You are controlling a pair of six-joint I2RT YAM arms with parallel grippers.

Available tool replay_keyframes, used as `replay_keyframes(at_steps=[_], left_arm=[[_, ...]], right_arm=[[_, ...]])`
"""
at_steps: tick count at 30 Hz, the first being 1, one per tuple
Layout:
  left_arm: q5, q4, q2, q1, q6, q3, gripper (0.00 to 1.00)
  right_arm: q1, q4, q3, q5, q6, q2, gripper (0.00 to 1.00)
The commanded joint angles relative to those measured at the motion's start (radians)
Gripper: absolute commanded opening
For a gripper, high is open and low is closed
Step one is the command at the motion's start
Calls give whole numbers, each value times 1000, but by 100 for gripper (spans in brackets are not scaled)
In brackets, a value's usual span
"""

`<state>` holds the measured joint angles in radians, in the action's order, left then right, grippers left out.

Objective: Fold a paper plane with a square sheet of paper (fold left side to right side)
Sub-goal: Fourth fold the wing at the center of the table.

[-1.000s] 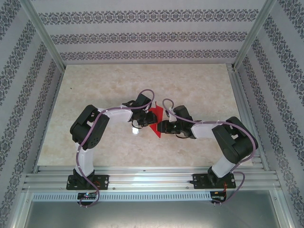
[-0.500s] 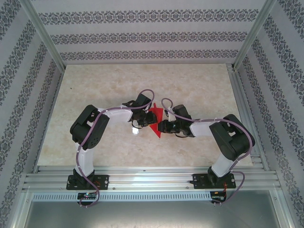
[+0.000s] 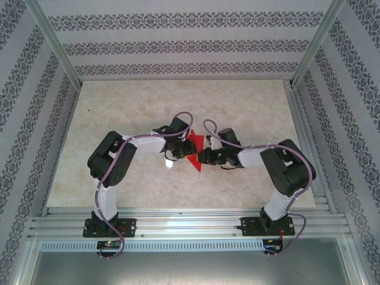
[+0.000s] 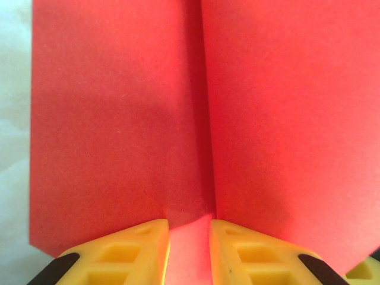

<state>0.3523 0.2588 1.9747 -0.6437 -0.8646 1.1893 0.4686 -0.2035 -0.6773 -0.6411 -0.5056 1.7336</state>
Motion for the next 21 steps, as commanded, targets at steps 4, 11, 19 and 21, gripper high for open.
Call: replay_keyframes(at_steps=[4,11,19,21], left_arm=[[-17,-4,-18,-2,-6,-68,25],[35,-47,-121,31,-1,-114,32],[41,-21,-164,64,25,-107,26],[48,-16,-135,68,29,-83,19]], right_arm=[[-6,-10,-27,-26,42,24,16],[-7,13,-37,-18,53,34,16],[-6,21,-44,-23,56,36,16],[-4,23,-47,-24,57,38,16]])
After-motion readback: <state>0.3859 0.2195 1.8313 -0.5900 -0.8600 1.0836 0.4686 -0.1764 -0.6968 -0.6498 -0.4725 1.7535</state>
